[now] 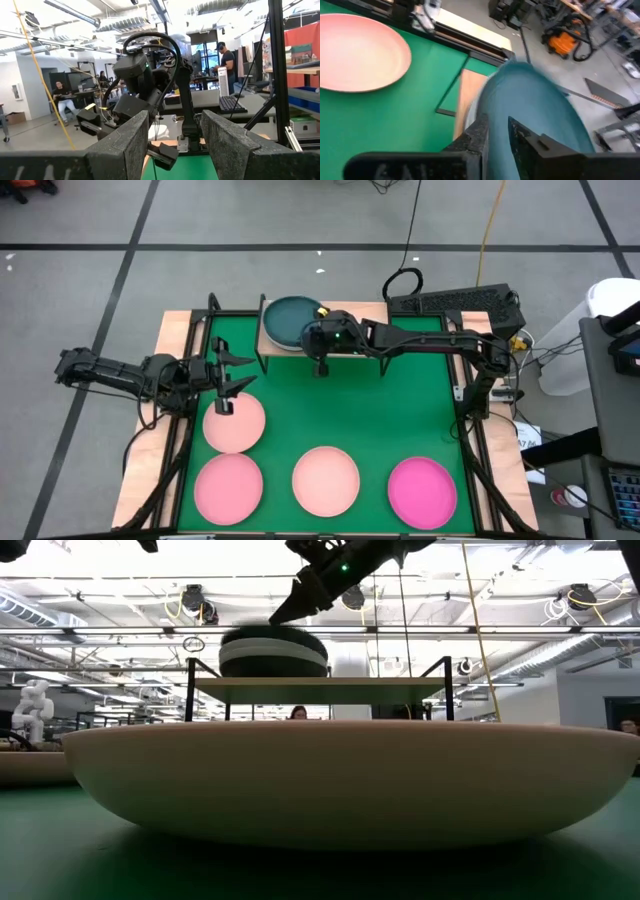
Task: Place and stack plates onto a shelf
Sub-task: Stack the black plate on top of the white plate on the shelf, then put the light pink plate on the shelf
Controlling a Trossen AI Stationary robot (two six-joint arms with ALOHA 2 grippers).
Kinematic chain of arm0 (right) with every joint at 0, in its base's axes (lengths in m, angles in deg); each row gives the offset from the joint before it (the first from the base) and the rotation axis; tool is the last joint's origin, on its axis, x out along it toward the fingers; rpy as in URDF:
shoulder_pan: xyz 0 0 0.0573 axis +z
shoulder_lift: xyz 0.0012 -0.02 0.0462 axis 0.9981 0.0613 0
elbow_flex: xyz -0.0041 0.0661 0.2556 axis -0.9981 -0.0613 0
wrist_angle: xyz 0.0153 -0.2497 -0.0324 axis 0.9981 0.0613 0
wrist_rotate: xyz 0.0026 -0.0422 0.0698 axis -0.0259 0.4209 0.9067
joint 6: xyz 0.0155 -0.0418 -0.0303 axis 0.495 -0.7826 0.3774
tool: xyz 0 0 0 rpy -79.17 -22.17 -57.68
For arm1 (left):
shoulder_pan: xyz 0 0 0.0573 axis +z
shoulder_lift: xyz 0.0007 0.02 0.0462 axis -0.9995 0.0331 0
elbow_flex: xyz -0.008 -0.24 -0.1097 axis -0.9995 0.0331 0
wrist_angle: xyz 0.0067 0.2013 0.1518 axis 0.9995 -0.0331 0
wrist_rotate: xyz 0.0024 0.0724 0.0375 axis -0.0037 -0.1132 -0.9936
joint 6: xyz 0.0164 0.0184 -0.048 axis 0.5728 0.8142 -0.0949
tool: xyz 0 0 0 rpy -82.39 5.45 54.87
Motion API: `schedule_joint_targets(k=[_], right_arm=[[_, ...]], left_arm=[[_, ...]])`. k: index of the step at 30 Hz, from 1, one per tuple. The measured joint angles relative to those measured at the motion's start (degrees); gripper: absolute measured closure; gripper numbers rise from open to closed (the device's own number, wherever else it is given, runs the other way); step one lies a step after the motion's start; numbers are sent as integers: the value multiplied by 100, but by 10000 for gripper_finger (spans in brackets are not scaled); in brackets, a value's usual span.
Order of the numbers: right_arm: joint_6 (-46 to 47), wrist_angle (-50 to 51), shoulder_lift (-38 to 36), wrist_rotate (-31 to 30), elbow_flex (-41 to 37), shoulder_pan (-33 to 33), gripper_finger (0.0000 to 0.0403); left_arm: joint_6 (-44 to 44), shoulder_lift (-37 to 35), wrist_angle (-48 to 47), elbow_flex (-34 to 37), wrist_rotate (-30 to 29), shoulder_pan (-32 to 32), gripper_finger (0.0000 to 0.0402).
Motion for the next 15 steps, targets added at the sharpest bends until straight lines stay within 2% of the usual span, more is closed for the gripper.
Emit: schedule_joint_targets(k=[3, 15], right_arm=[[-22, -1, 0, -177, 0, 0, 337], [-78, 37, -248, -178, -11, 280, 332]], left_arm=[[0, 0, -21, 0, 0, 0, 211], [-9, 0, -85, 2, 2, 0, 211]])
